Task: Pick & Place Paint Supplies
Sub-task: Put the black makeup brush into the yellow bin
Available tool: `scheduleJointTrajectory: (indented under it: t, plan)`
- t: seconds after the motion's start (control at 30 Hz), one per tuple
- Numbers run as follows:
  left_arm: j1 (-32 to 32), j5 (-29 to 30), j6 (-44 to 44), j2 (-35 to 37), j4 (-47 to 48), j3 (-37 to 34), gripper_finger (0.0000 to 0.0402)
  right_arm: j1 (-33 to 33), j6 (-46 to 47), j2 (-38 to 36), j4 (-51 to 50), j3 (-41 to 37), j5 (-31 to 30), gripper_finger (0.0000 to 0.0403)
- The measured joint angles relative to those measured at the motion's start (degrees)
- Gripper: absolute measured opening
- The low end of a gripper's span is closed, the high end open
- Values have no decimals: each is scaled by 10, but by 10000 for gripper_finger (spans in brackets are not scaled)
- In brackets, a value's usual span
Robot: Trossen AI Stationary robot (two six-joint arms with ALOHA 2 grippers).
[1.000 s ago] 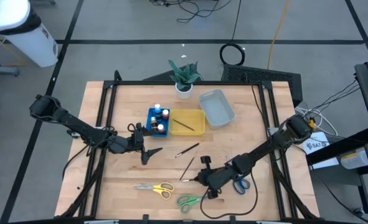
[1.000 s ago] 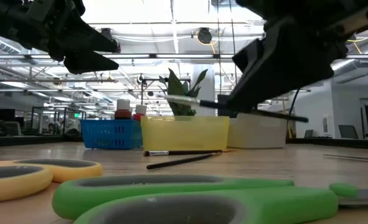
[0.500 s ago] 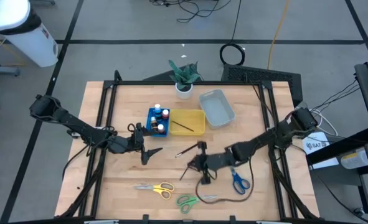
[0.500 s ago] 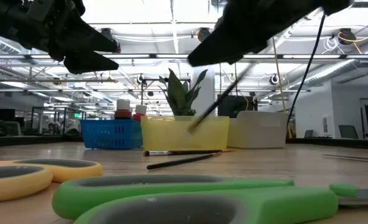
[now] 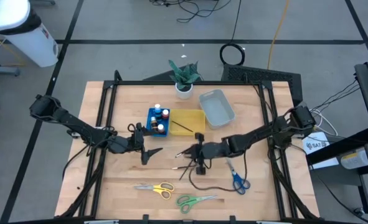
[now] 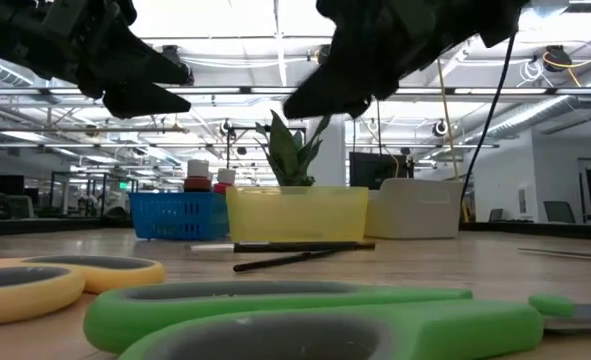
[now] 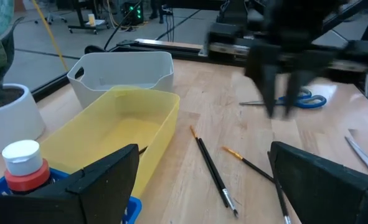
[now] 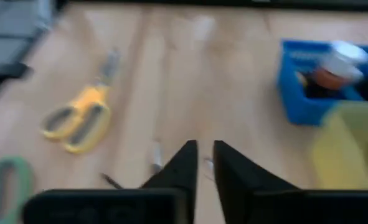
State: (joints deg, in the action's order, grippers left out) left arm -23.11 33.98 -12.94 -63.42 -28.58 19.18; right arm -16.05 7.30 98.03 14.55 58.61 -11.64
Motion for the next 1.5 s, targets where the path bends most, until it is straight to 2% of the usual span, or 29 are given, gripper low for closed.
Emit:
scheduleJointTrajectory:
  t: [0.2,0.3,0.37,0.47,0.6,0.83,1.17,1.37,1.5]
  plan:
    - [0,0,6,0,-7,0,377,-32,-5,93,109,20,-17,158]
    - [0,0,7,0,-15,0,377,-29,-6,139,88,53,-17,193]
    - [1,0,6,0,-15,0,377,-24,-14,171,77,80,-15,202]
    - [1,0,7,0,-15,0,377,-16,-29,205,27,120,0,200]
    - [1,0,6,0,-12,0,377,-6,-33,237,-41,162,14,176]
    - [1,-10,6,0,-5,0,377,-5,-37,239,-86,169,13,132]
    - [1,-10,3,0,-3,0,377,-20,-37,179,-128,168,12,119]
    - [1,-10,3,0,-1,0,377,-46,21,135,-286,168,13,122]
    - [1,-10,3,0,0,0,377,-63,54,131,-367,167,12,117]
